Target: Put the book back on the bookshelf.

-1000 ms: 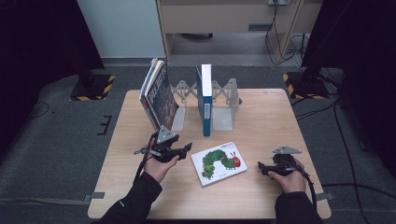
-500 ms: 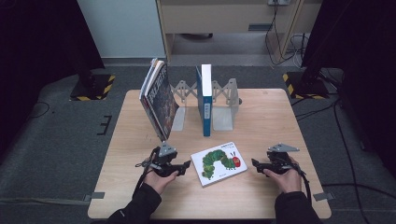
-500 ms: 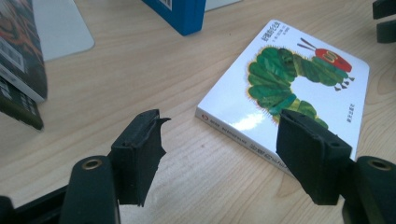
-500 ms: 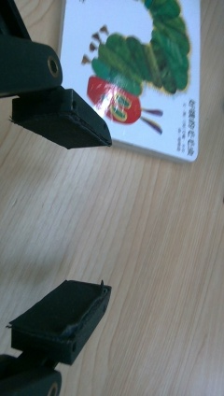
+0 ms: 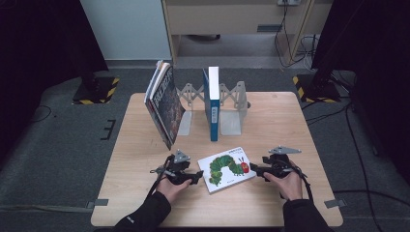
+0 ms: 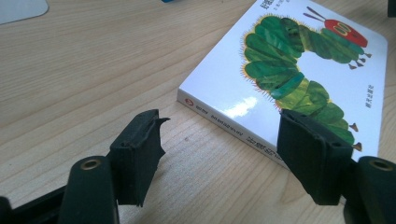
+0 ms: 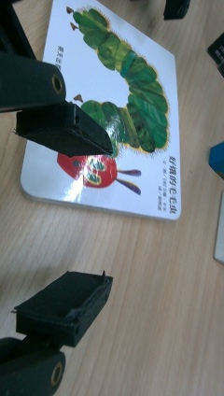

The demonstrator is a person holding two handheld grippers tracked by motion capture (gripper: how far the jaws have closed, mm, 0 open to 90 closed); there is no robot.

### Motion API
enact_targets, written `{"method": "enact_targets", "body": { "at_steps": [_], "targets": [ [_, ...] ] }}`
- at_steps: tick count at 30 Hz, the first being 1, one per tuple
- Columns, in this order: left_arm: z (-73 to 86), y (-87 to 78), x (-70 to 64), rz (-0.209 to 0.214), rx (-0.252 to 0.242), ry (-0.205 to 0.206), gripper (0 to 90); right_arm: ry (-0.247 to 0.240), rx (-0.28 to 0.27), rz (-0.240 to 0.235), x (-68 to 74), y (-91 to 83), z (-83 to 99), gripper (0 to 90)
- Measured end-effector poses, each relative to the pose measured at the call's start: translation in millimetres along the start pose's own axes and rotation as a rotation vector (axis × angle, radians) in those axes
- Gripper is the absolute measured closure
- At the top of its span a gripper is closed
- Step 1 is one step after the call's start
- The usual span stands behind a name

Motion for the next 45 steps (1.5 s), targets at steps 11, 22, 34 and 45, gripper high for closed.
{"method": "enact_targets", "body": {
  "at_steps": [11,22,34,45],
  "targets": [
    [6.9,13.0,-0.3,-0.019,0.044,0.015,25.4,0.014,0.034,-0.063,13.4,17.2,4.1,34.3],
    [14.7,14.7,2.8,-0.045,0.02,0.098,14.7,0.013,0.035,-0.089,18.4,22.4,5.2,34.9],
    [19.8,18.1,3.3,-0.082,0.031,0.138,2.4,0.029,0.029,-0.108,17.0,26.3,5.4,35.1],
    [19.8,18.5,3.0,-0.083,0.03,0.136,0.0,0.075,0.004,-0.139,13.0,29.7,2.1,35.2]
  ]
}}
Point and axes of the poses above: each handheld gripper's, and its own axes: y roughly forward along the jaws, z roughly out of its underside, x roughly to its left, the point moved 7 cm from there along y, roughly forward along the jaws, and after that the axes turned 5 degrees about -y, right-handed, at the moved point
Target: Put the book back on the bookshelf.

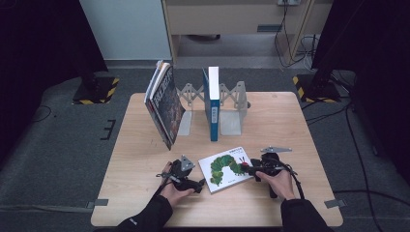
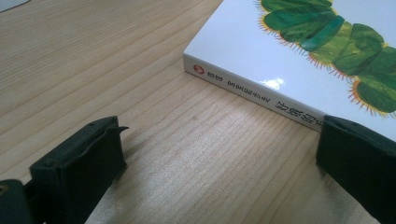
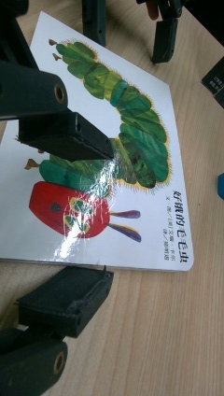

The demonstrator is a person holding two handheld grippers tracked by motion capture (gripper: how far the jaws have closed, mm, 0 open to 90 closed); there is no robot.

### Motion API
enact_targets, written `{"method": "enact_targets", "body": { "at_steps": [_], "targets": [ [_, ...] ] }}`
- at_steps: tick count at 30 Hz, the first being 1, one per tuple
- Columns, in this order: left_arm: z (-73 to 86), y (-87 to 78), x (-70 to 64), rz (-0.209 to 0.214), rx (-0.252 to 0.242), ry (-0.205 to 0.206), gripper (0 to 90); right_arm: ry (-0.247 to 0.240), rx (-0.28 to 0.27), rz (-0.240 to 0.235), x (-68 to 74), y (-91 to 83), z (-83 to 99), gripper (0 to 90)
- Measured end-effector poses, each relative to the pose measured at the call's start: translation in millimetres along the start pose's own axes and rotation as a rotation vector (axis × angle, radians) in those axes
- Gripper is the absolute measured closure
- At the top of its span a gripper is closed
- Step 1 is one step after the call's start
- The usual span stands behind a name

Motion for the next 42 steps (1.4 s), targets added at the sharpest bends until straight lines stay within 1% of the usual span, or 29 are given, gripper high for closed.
{"method": "enact_targets", "body": {
  "at_steps": [8,12,15,21,30,37,38,39,42],
  "targets": [
    [0.0,0.1,0.0,-0.003,0.001,-0.001,0.0,0.022,-0.005,-0.014,-2.1,1.5,-2.2,35.6],
    [0.0,0.1,0.0,-0.002,0.001,-0.001,0.0,0.025,-0.004,-0.013,-2.1,-0.3,-2.8,37.3],
    [0.0,0.1,0.0,-0.002,0.001,-0.002,0.0,0.035,-0.016,-0.018,-1.4,-2.8,-4.7,38.3],
    [0.0,0.1,0.1,-0.001,0.001,-0.001,0.0,0.033,-0.017,-0.017,-1.3,-3.5,-4.9,39.3],
    [0.1,0.0,0.3,0.002,0.0,0.0,0.0,0.048,-0.047,-0.028,0.0,-9.4,-9.7,40.6],
    [0.2,-0.2,0.5,0.003,0.002,0.003,0.0,0.048,-0.076,-0.036,2.3,-14.9,-15.2,41.4],
    [0.2,-0.2,0.5,0.003,0.003,0.003,0.0,0.038,-0.079,-0.037,2.3,-15.4,-15.8,41.4],
    [0.2,-0.2,0.6,0.003,0.003,0.003,0.0,0.042,-0.084,-0.039,3.1,-15.9,-16.8,41.4],
    [0.2,-0.2,0.5,0.003,0.002,0.003,0.0,0.032,-0.087,-0.037,3.3,-16.2,-17.6,41.3]
  ]
}}
Point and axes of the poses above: each handheld gripper's, and its own axes: y roughly forward along the jaws, z roughly out of its underside, x roughly to its left, the point moved 7 cm from there along y, roughly forward along the jaws, and after that the axes turned 5 degrees about -y, right-handed, at the moved point
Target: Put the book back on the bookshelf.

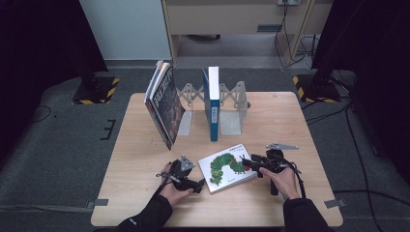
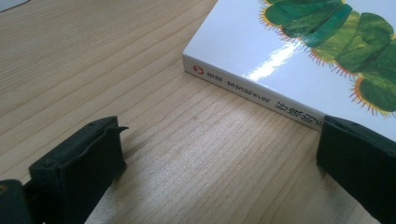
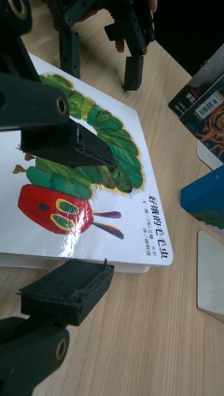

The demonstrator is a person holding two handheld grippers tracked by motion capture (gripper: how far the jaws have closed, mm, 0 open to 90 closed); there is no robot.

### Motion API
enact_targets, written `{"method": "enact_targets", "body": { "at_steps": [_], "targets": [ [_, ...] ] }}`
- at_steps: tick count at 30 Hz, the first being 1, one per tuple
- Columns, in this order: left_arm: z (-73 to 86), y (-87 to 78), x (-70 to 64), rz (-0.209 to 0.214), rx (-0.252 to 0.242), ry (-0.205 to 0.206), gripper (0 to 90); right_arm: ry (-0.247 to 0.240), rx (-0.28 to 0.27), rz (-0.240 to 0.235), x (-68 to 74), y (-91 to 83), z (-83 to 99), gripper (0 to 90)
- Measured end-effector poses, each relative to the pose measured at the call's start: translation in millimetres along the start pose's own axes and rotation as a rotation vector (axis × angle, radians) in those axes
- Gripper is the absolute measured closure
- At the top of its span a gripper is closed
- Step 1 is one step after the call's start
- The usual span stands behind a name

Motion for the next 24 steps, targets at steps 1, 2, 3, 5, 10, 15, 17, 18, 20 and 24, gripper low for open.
{"method": "enact_targets", "body": {
  "at_steps": [1,2,3,5,10,15,17,18,20,24],
  "targets": [
    [0.0,0.0,0.0,0.0,0.0,0.0,0.0,0.0,0.0,0.0,0.0,0.1,0.0,41.3],
    [0.0,0.0,0.0,0.0,0.0,0.0,0.0,-0.004,0.0,0.001,-0.1,0.3,-0.2,41.2],
    [0.0,0.0,0.0,0.0,0.0,0.001,0.0,-0.005,-0.002,0.001,0.1,0.3,-0.5,41.1],
    [0.0,0.0,0.1,0.001,0.0,0.001,0.0,-0.008,-0.006,-0.002,1.0,0.2,-1.5,40.6],
    [0.0,0.0,0.1,0.001,0.0,0.002,0.0,-0.007,-0.018,-0.008,1.1,-0.3,-3.2,40.6],
    [0.0,0.0,0.1,0.002,0.001,0.002,0.0,0.016,-0.063,-0.028,3.0,-3.4,-8.9,40.7],
    [0.0,0.0,0.1,0.002,0.001,0.002,0.0,0.014,-0.063,-0.027,3.0,-3.4,-8.8,40.7],
    [0.0,0.0,0.1,0.002,0.001,0.003,0.0,0.014,-0.063,-0.026,3.0,-3.3,-8.8,40.6],
    [0.0,0.0,0.1,0.002,0.001,0.003,0.0,0.017,-0.064,-0.027,3.1,-3.4,-8.7,40.6],
    [0.0,0.0,0.2,0.002,0.001,0.003,0.0,0.021,-0.074,-0.026,3.5,-4.4,-9.6,40.6]
  ]
}}
Point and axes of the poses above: each handheld gripper's, and its own axes: y roughly forward along the jaws, z roughly out of its underside, x roughly to its left, the point moved 7 cm from there along y, roughly forward along the jaws, and after that the axes turned 5 degrees about -y, right-handed, at the moved point
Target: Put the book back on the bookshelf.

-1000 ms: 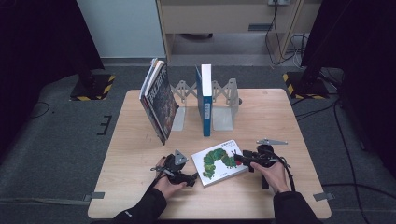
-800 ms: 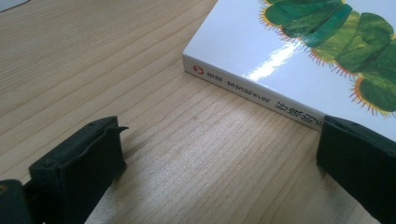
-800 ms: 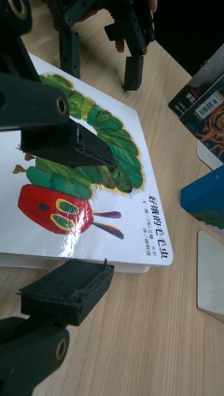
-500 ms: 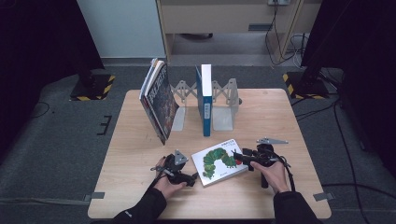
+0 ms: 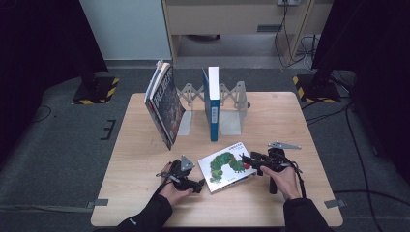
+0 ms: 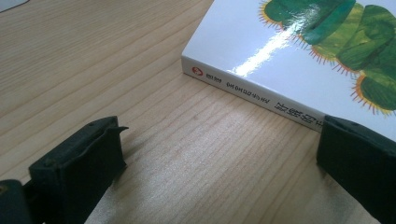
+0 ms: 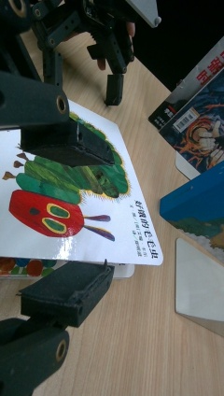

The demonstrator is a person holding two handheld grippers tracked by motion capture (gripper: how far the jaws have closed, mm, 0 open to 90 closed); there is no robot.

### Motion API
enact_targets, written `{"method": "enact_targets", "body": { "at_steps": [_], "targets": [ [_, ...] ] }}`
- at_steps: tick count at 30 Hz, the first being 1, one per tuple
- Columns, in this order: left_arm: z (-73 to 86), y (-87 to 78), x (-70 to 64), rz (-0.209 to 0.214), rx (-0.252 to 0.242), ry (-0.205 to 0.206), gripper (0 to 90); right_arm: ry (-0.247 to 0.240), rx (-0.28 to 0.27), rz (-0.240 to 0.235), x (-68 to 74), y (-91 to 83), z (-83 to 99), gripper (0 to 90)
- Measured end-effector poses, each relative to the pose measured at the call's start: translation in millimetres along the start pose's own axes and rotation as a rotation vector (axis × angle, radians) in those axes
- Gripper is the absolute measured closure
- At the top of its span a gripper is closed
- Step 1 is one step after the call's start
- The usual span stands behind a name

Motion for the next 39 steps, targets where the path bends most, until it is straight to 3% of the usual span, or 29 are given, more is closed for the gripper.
{"method": "enact_targets", "body": {
  "at_steps": [7,14,16,17,20,29,34,39],
  "targets": [
    [0.0,0.0,0.0,0.001,0.0,0.0,0.0,0.026,-0.004,-0.026,5.4,-2.1,0.1,40.8],
    [0.0,0.0,0.0,0.001,0.0,0.001,0.0,0.03,-0.006,-0.021,6.0,-0.9,1.9,39.8],
    [0.0,0.0,0.0,0.002,-0.001,0.001,0.0,0.051,0.009,-0.045,7.2,-1.3,3.8,44.0],
    [0.0,0.0,0.0,0.002,-0.001,0.0,0.0,0.06,0.03,-0.088,11.5,-0.7,6.5,42.9],
    [0.0,0.0,0.0,0.002,-0.001,0.0,0.0,0.017,0.065,-0.083,16.8,4.1,10.7,42.7],
    [0.0,-0.2,0.1,0.002,0.0,0.001,0.0,0.014,0.092,-0.078,14.1,8.1,13.0,46.7],
    [-0.3,-0.5,0.4,0.005,0.002,0.001,0.4,0.01,0.133,-0.102,17.6,14.3,18.0,51.1],
    [-1.9,-3.7,2.1,0.005,0.009,-0.025,6.2,0.02,0.118,-0.112,18.4,12.6,14.9,58.2]
  ]
}}
Point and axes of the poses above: each handheld gripper's, and its own axes: y roughly forward along the jaws, z roughly out of its underside, x roughly to its left, the point moved 7 cm from there along y, roughly forward along the jaws, and after that the axes turned 5 degrees about -y, right-handed, at the moved point
